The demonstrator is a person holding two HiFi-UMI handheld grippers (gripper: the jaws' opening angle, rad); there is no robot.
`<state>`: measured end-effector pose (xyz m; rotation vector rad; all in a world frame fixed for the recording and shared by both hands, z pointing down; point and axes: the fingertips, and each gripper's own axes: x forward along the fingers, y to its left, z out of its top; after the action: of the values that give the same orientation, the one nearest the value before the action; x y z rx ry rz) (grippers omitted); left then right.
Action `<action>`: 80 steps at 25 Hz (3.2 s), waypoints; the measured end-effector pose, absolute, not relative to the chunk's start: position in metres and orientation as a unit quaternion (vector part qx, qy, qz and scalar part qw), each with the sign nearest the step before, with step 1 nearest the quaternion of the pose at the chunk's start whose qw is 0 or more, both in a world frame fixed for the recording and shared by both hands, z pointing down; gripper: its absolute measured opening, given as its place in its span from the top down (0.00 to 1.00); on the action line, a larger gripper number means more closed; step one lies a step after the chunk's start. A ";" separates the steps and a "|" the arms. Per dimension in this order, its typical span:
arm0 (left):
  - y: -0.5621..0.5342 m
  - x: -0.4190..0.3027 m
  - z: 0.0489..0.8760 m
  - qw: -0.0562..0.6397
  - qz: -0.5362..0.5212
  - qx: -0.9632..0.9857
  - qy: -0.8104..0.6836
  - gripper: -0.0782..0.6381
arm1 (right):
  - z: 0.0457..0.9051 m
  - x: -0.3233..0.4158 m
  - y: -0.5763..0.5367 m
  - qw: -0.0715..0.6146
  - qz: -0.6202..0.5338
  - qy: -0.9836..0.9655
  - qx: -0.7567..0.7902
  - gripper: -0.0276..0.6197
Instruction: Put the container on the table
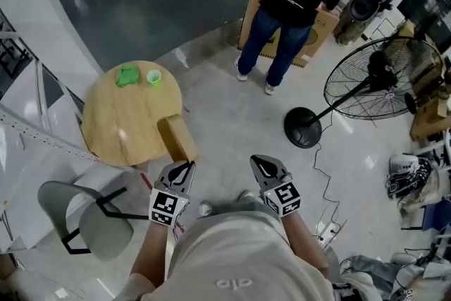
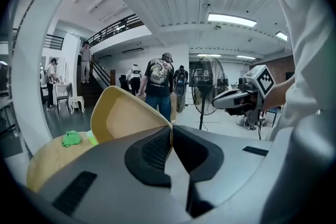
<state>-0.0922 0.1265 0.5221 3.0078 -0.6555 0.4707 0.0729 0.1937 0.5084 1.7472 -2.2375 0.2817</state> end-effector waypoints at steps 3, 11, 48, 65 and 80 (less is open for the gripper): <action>0.119 -0.094 0.528 0.021 0.158 0.964 -0.214 0.85 | 0.514 0.076 0.184 0.143 0.106 -0.777 0.604 0.92; 0.082 -0.055 0.545 0.034 0.181 0.955 -0.233 0.85 | 0.525 0.122 0.129 0.133 0.112 -0.793 0.584 0.92; -0.094 -0.006 0.579 0.099 0.269 0.859 -0.423 0.85 | 0.561 0.157 -0.099 0.189 0.149 -0.912 0.332 0.92; -0.124 -0.150 0.706 0.218 0.313 0.823 -0.421 0.85 | 0.584 0.041 -0.168 0.228 0.153 -0.902 0.332 0.92; -0.129 -0.182 0.760 0.286 0.325 0.825 -0.363 0.85 | 0.607 -0.005 -0.173 0.254 0.173 -0.881 0.360 0.92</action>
<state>-0.1818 -0.1287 0.7596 2.2062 -0.9700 0.8685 -0.0048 -0.1729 0.6070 0.9786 -2.3940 0.4711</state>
